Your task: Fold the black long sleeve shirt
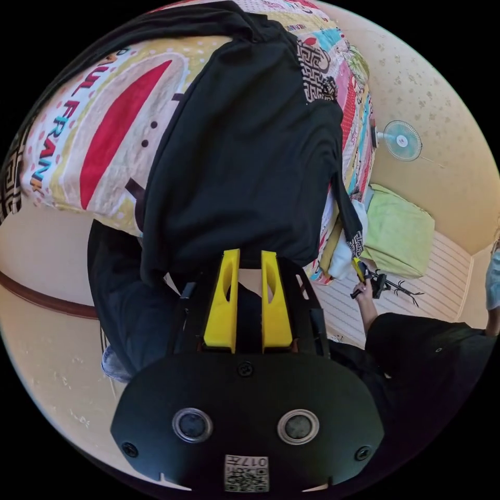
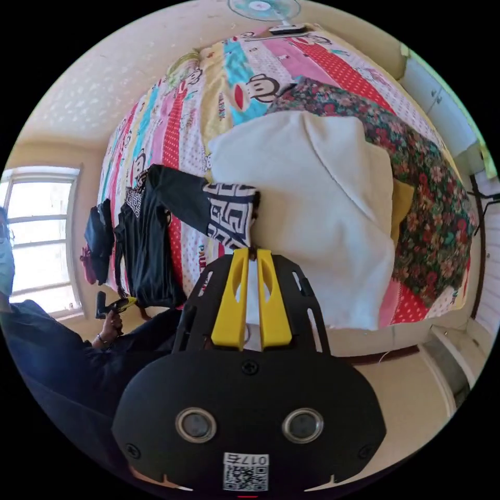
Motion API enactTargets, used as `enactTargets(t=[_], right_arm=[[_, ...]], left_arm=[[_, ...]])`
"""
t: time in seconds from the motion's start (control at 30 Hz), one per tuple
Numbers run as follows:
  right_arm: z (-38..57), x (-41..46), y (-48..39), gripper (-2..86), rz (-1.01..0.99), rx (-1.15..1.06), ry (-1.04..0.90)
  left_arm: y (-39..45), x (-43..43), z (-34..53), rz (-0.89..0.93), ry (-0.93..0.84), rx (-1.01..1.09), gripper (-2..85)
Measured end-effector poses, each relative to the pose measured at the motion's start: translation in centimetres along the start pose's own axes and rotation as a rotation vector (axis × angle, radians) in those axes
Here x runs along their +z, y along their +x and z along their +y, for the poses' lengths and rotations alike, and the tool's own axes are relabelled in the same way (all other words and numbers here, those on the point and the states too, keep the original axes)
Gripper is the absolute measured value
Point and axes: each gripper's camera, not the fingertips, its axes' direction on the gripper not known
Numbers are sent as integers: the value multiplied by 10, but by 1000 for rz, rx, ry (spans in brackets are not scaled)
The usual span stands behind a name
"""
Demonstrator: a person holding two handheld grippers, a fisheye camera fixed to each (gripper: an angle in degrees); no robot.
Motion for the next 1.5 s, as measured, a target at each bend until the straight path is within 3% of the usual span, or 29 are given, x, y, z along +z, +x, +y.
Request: enactTargets(t=[0.13, 0.33, 0.5, 0.6, 0.77, 0.87, 1.0, 1.17, 1.23, 1.3, 1.4, 1.5], right_arm=[[78, 0, 11, 79, -285, 317, 347], [118, 80, -23, 107, -424, 432, 355], [87, 114, -35, 107, -365, 429, 423], [75, 92, -53, 66, -398, 379, 556], [64, 44, -86, 32, -197, 348, 675], [41, 28, -112, 26, -191, 248, 715], [-11, 28, -220, 24, -237, -98, 725], [-47, 100, -401, 27, -303, -603, 546], [-39, 179, -479, 29, -275, -790, 358], [-25, 250, -512, 32, -277, -837, 205], [-1, 361, -534, 38, -238, -887, -214], [20, 386, -527, 53, -168, -841, -319]], left_arm=[[7, -25, 9, 30, 16, -22, 74], [30, -58, 14, 69, 41, -8, 74], [69, -97, -3, 101, 67, 97, 80], [110, -123, -37, 128, 78, 238, 85], [178, -154, -126, 176, 100, 409, 94], [189, -182, -132, 206, 157, 413, 88], [161, -204, -109, 226, 142, 283, 92], [89, -265, -45, 245, 232, 9, 96], [64, -286, -21, 258, 283, -89, 97], [36, -303, 2, 298, 344, -197, 100], [-9, -321, 41, 435, 478, -381, 112], [-47, -320, 72, 629, 581, -538, 125]])
